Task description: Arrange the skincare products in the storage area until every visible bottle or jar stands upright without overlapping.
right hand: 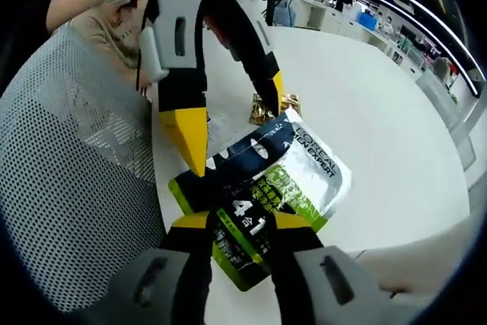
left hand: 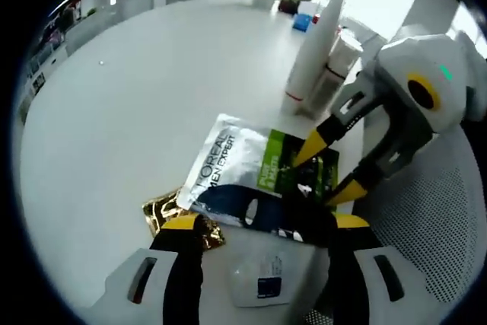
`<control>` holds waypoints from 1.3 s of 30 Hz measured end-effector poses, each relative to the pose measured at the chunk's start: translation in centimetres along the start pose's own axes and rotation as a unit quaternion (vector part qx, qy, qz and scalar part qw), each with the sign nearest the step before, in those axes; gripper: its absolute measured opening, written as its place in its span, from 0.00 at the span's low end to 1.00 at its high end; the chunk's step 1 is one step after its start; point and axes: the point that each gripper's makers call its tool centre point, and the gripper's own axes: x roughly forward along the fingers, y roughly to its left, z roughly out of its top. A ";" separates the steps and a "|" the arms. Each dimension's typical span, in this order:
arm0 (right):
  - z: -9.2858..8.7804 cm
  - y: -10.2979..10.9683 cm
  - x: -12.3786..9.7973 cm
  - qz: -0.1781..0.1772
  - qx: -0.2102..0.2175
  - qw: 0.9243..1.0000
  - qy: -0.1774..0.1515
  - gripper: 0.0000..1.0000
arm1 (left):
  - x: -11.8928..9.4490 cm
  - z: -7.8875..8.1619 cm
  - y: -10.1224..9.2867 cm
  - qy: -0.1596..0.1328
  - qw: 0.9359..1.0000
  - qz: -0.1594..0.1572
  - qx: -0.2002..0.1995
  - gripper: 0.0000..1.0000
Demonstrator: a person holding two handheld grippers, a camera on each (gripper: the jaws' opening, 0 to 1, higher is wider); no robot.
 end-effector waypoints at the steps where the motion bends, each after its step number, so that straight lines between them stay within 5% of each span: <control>1: 0.0 0.0 0.0 0.000 0.000 1.000 0.001 0.30 | 0.1 0.1 0.0 0.001 1.000 -0.001 0.004 0.65; 15: -0.9 -0.8 -0.6 -0.019 -0.013 1.000 0.014 0.30 | 1.7 2.7 -0.3 -0.010 0.999 -0.014 0.036 0.64; 24: -1.2 -1.5 -0.7 -0.016 -0.013 1.000 0.017 0.30 | 1.4 3.5 0.3 -0.015 0.998 0.005 0.054 0.65; 39: -0.9 -2.0 -0.5 -0.025 -0.007 0.999 0.021 0.29 | 1.8 3.5 0.2 -0.003 0.997 0.008 0.077 0.65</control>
